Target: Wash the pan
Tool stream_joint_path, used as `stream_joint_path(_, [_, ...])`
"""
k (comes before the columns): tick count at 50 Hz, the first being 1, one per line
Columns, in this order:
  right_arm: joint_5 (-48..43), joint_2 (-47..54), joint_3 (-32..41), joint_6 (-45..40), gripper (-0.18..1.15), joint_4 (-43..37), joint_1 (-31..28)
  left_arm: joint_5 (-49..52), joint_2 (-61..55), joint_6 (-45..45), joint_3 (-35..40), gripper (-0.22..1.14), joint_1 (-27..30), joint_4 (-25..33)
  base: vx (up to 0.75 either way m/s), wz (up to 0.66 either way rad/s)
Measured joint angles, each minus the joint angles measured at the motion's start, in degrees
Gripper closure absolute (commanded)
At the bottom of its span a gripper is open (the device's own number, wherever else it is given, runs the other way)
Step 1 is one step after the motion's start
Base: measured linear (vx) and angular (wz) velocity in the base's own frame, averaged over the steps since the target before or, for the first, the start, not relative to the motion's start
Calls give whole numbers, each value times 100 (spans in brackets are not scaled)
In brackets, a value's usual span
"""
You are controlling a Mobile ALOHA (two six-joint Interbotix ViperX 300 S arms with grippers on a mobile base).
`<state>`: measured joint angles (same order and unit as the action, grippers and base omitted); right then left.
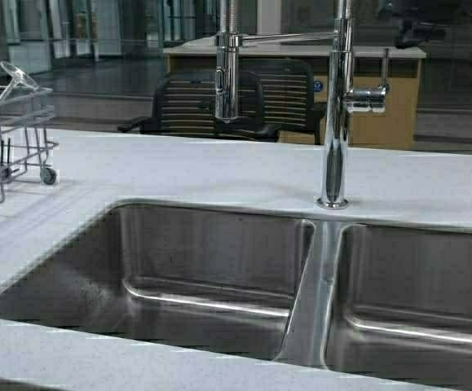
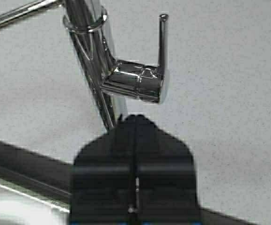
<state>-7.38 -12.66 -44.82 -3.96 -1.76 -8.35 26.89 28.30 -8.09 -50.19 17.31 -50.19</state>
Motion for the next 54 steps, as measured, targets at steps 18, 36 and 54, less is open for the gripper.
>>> stream_joint_path(18, [0, 0, 9, 0, 90, 9, -18, -132, -1310, 9, 193, 88, 492, -35, 0, 1])
stream_joint_path(36, [0, 9, 9, 0, 90, 9, 9, -158, -2057, -18, 475, 87, 492, -35, 0, 0])
stream_joint_path(54, [0, 97, 18, -9, 90, 9, 18, -123, -2241, -53, 624, 17, 501, -35, 0, 0])
